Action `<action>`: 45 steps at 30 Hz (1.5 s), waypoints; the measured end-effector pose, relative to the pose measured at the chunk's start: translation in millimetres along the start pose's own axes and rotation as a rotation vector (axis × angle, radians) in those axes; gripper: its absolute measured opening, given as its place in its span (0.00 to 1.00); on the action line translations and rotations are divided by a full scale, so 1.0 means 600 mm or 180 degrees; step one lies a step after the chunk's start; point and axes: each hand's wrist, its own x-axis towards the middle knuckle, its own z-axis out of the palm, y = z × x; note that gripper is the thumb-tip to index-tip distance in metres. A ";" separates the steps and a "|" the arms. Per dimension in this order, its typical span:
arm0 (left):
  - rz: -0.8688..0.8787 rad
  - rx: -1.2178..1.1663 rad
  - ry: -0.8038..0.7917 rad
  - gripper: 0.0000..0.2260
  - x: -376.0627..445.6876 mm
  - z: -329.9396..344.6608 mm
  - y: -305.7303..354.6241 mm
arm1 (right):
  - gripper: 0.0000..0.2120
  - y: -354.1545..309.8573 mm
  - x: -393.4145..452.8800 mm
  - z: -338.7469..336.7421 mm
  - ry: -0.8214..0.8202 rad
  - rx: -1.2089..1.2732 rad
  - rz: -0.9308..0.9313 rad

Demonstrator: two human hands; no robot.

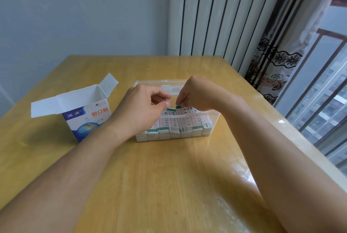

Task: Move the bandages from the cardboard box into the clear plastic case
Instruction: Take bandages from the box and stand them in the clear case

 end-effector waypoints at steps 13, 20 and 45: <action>-0.0079 0.0022 0.0072 0.07 0.003 -0.002 -0.004 | 0.09 0.003 0.012 0.017 0.0212 -0.0311 0.0028; -0.0110 0.0023 0.0120 0.07 0.002 -0.005 -0.004 | 0.10 0.003 0.014 0.019 0.0036 -0.0505 -0.0088; -0.0226 0.0492 0.0992 0.27 -0.016 -0.135 0.004 | 0.10 -0.012 -0.038 -0.066 0.1841 0.0717 -0.0354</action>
